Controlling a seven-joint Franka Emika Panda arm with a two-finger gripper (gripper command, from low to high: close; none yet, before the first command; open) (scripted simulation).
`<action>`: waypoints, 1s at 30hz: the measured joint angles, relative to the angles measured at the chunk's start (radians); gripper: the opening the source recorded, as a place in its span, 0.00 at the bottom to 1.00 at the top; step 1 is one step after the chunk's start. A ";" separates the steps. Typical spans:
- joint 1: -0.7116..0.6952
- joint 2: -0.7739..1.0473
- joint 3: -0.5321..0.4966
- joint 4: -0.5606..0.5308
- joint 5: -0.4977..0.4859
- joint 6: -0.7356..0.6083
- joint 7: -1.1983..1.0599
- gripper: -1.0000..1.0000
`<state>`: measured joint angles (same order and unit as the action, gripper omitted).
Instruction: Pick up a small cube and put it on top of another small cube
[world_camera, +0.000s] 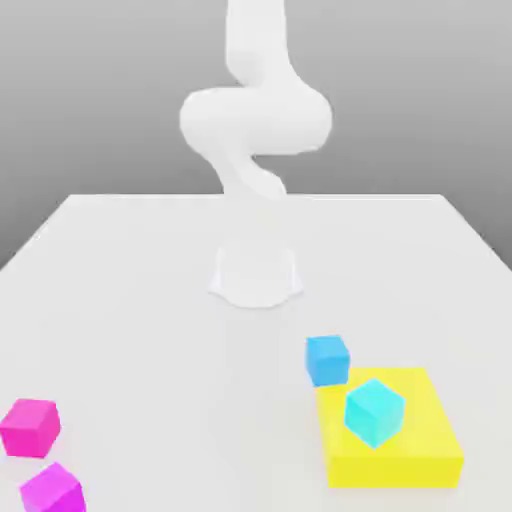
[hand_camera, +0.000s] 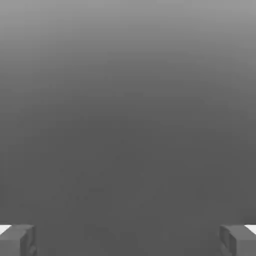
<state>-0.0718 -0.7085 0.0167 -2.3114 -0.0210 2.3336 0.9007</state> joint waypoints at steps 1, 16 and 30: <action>-0.030 0.040 0.006 -0.005 -0.010 0.014 0.044 0.50; -0.347 0.588 -0.020 -0.073 -0.118 0.214 0.634 0.50; -0.519 1.084 -0.067 -0.104 0.077 0.459 0.866 0.50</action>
<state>-0.5908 0.3756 -0.0507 -2.4153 0.0560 2.7922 1.7671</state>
